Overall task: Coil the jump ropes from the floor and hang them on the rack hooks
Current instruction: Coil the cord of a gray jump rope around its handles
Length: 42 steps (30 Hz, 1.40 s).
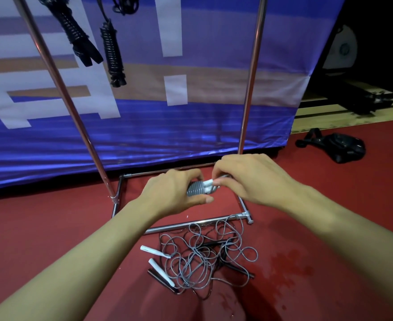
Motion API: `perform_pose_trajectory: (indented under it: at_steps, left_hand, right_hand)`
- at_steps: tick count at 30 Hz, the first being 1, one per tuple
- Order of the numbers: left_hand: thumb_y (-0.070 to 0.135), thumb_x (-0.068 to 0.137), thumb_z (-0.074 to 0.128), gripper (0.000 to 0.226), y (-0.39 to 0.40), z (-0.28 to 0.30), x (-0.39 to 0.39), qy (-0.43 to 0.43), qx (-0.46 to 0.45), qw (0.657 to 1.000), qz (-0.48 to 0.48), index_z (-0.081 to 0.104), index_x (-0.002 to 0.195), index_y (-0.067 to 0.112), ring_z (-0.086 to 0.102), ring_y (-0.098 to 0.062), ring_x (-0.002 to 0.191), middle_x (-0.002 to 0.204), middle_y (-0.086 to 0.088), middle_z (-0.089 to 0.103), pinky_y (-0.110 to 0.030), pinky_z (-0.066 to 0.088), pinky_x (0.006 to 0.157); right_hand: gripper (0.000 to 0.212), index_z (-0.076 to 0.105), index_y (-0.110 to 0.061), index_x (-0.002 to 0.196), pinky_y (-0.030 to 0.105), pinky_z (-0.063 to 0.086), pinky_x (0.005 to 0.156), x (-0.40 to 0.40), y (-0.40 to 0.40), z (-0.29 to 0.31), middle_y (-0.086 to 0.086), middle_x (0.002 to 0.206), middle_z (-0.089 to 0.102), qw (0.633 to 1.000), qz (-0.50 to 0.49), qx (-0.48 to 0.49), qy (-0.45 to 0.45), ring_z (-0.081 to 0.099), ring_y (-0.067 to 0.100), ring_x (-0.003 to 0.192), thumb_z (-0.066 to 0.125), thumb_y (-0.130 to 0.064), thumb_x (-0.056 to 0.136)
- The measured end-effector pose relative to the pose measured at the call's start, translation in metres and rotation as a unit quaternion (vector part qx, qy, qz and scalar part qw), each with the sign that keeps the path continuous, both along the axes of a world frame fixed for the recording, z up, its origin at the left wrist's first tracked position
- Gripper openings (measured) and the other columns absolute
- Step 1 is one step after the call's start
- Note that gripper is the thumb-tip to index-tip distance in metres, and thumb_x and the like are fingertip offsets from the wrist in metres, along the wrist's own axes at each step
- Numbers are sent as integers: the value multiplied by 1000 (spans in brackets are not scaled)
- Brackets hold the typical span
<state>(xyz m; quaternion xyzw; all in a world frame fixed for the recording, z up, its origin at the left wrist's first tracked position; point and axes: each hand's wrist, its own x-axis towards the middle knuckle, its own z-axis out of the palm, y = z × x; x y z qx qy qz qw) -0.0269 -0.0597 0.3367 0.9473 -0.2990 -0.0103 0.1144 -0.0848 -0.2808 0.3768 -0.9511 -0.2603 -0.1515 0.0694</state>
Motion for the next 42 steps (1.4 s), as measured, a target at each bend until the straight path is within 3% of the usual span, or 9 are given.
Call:
perform_pose_trajectory:
  at_steps: [6,9,12,18,23,28,33,39,42]
  left_hand:
    - [74,89,56,49,-12,5,-24,16,34,999,-30,56,126,42,66,-23,104,103,11,69,-36,48,77]
    - [72,88,53,36,-11,10,-30,5,6,999,-52,58,88,36,59,-16,73,67,11,56,-34,44,67]
    - [77,83,46,49,-9,13,-34,-41,-37,996,-71,53,72,30,51,-11,58,56,5,52,-32,39,57]
    - [79,87,44,47,-3,14,-36,-55,-64,989,-122,65,91,37,56,-16,63,67,5,62,-36,51,60]
    - [52,95,61,21,8,10,-26,114,-213,960,-143,65,101,32,50,-20,59,72,-2,60,-41,46,60]
    - [38,101,62,27,9,11,-23,158,-291,935,-129,58,128,42,49,-32,58,74,-12,62,-36,46,52]
    - [37,102,59,13,22,6,-2,153,-372,916,-13,69,107,33,47,-15,51,65,1,56,-23,40,48]
    - [37,103,58,12,28,-5,6,135,-304,943,23,66,100,30,48,-12,46,61,9,56,-21,41,49]
    - [45,101,59,12,31,-7,10,107,-245,964,4,64,102,34,49,-8,46,62,9,59,-28,45,52]
  right_hand:
    - [12,66,-36,97,38,54,73,3,8,-3,-17,87,71,997,7,71,30,66,6,83,63,-47,95]
    - [20,63,-35,90,33,50,68,9,0,-9,-24,70,65,990,-47,129,38,60,-5,68,69,-54,88]
    - [30,65,-32,85,34,52,71,17,-8,-16,-23,74,66,980,-62,176,69,62,-1,74,67,-62,83]
    - [23,72,-20,84,25,43,65,18,-18,-38,-10,71,63,957,-24,199,211,54,8,64,67,-38,97]
    - [21,64,-21,89,28,38,58,9,-9,-50,1,61,59,902,-11,330,278,47,13,58,66,-42,90]
    - [23,59,-18,93,19,35,56,3,0,-53,-15,56,46,876,-18,403,265,41,2,52,45,-25,110]
    - [21,70,-28,110,15,33,60,-6,0,-40,-23,57,51,957,-34,220,188,48,0,55,50,-31,107]
    - [22,57,-33,109,38,47,70,-14,13,-25,-11,85,50,992,-13,-9,124,59,20,79,39,-45,107]
    - [33,68,-33,118,32,38,58,-18,10,-9,-7,95,52,998,-4,-66,-14,65,25,77,43,-50,104]
